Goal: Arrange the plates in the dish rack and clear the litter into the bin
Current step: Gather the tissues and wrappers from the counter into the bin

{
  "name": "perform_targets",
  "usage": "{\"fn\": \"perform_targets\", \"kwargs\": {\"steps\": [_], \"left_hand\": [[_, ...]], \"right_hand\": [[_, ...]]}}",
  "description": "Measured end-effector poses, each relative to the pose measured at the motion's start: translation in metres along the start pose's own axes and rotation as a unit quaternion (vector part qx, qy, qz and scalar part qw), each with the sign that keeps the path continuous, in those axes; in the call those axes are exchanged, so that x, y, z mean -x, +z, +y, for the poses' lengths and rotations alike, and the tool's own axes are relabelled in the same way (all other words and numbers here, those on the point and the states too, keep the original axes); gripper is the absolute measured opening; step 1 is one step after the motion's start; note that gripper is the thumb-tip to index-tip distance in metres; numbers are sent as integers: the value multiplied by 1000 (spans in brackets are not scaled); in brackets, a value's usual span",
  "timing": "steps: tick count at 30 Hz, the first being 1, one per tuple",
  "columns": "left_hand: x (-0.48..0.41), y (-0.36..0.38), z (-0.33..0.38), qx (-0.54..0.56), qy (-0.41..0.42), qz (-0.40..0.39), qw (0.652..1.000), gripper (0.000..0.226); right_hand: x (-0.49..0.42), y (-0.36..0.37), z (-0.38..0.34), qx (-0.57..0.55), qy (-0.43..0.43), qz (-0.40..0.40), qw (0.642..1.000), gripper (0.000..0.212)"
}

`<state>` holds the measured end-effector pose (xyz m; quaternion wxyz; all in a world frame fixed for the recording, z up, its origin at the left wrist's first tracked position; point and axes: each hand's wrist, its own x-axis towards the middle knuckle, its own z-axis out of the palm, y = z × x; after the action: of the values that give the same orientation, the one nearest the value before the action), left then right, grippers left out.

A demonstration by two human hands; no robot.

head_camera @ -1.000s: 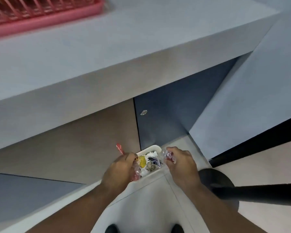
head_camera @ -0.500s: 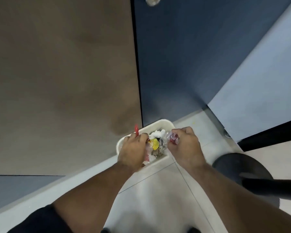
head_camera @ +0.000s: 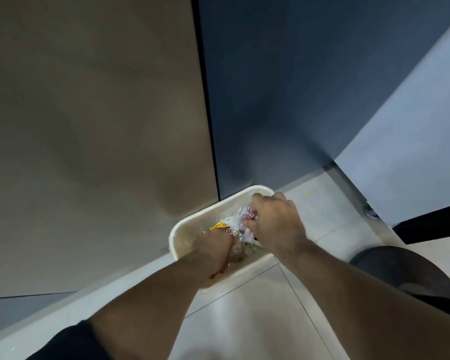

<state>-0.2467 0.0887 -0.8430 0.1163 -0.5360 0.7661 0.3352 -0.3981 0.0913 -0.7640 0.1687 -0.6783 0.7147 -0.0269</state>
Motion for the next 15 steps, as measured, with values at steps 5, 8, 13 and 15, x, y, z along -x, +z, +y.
{"fn": "perform_targets", "kwargs": {"steps": [5, 8, 13, 15], "left_hand": [[16, -41, 1, 90, -21, -36, 995, 19], [28, -54, -2, 117, -24, 25, 992, 14], [41, -66, -6, 34, -6, 110, 993, 15], [53, -71, -2, 10, 22, 112, 993, 18]], "right_hand": [[-10, 32, -6, 0, 10, -71, 997, 22], [-19, 37, -14, -13, 23, -107, 994, 17], [-13, 46, -15, 34, 10, -242, 970, 28], [-10, 41, -14, 47, 17, -243, 969, 30]]}}
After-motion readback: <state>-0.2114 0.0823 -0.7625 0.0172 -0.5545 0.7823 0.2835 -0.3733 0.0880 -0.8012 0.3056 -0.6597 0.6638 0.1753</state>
